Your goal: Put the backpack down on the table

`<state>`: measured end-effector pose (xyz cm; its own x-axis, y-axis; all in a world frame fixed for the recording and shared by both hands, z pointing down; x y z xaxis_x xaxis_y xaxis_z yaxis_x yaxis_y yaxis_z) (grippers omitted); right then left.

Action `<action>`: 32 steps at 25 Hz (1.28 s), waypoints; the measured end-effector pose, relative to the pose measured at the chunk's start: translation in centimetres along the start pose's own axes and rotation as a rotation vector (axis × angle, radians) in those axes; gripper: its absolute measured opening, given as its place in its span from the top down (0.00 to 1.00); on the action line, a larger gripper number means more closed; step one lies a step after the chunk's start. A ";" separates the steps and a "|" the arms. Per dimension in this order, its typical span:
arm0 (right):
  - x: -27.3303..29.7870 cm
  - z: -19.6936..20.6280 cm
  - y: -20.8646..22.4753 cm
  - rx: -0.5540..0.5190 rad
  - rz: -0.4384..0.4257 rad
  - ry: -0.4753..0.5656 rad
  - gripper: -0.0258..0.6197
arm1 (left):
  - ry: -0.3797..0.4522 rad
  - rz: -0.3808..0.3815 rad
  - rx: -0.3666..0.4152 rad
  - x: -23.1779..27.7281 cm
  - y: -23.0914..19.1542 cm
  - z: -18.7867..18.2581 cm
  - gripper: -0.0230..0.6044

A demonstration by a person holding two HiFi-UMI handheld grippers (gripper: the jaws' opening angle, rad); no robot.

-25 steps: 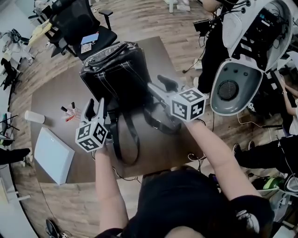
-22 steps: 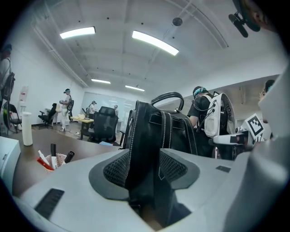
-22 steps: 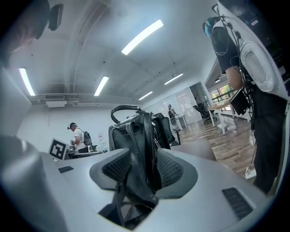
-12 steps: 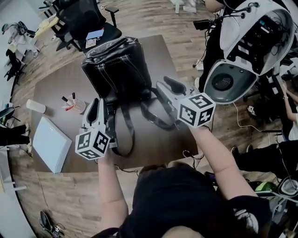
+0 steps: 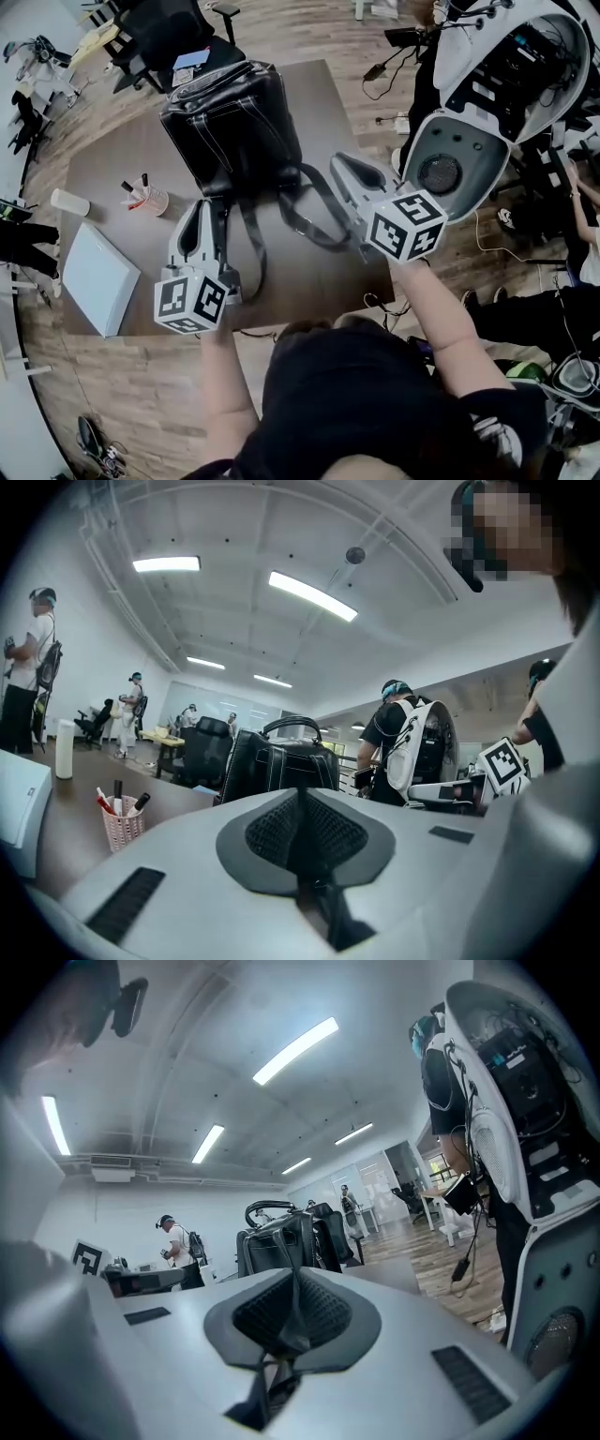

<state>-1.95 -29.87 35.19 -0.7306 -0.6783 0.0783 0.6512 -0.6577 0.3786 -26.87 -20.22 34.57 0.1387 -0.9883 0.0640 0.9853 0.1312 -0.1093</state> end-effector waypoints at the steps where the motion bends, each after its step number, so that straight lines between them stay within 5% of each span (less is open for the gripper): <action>1: -0.2 0.1 0.0 0.000 0.006 -0.004 0.91 | -0.005 -0.007 -0.001 -0.2 0.0 0.2 0.89; 32: -1.6 3.8 -0.8 0.023 0.021 -0.116 0.93 | -0.123 -0.050 -0.042 -3.1 0.5 3.6 0.89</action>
<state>-2.06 -26.97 38.28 -0.7367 -0.6484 0.1921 0.6626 -0.6352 0.3968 -26.47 -16.83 37.93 0.1035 -0.9761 0.1910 0.9866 0.0764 -0.1440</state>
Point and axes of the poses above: the fingertips, and each gripper's own axes: x forward along the fingers, y to its right, z out of its underside, the point moved 4 cm from there along -x, backward along the fingers, and after that the axes turned 5 degrees about x, right-handed, at the moved point
